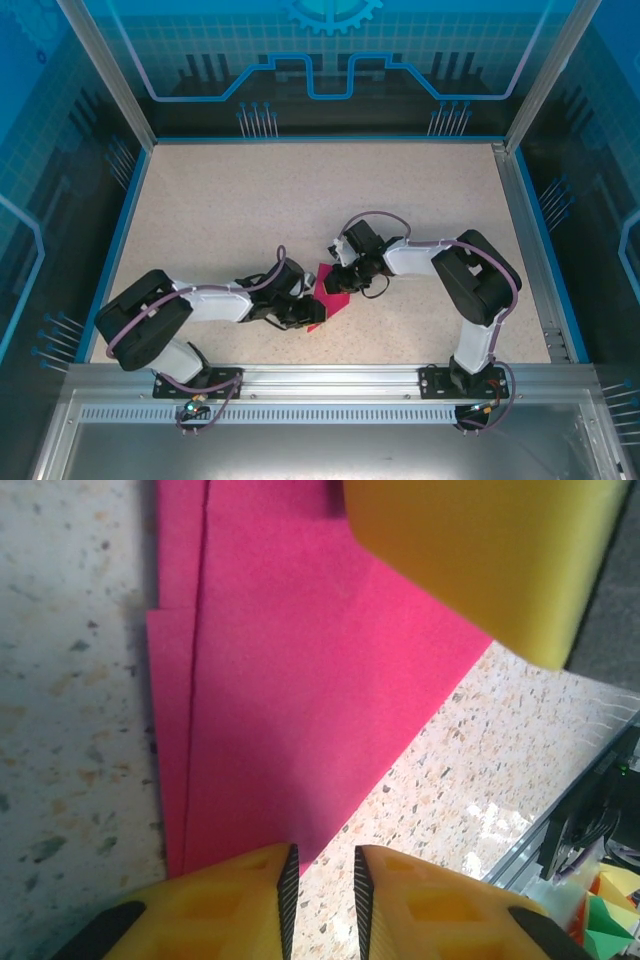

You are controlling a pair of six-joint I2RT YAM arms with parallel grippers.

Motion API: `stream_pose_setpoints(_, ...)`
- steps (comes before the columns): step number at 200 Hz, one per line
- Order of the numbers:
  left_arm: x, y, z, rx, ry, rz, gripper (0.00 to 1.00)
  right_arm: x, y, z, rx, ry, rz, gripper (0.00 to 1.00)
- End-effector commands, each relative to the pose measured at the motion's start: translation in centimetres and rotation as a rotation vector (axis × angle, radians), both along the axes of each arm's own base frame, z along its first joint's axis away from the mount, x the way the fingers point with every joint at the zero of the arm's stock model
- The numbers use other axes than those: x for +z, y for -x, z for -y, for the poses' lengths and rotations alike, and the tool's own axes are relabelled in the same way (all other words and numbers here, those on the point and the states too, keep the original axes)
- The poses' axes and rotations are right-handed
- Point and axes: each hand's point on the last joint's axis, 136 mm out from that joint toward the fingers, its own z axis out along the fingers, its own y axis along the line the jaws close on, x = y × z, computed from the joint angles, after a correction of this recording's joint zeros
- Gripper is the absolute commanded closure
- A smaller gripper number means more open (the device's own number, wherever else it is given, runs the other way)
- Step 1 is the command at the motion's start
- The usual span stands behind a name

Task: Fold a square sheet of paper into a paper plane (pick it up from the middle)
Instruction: Fourth fold the wing at the center of the table, then turn over the paper at the center of the table.

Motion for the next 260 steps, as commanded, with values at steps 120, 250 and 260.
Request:
stream_pose_setpoints(120, 3.7, 0.5, -4.7, 0.019, -0.132, 0.125, 0.71, 2.9, -0.2, 0.6, -0.009, 0.005, 0.056, 0.78)
stream_pose_setpoints(250, 3.6, -5.9, -2.9, 0.029, -0.245, 0.229, 0.61, 3.3, 3.1, 5.3, -0.289, 0.053, 0.063, 0.57)
stream_pose_setpoints(260, 3.5, -6.0, -2.9, 0.024, -0.248, 0.232, 0.61, 3.2, 3.1, 4.9, -0.297, 0.041, 0.048, 0.57)
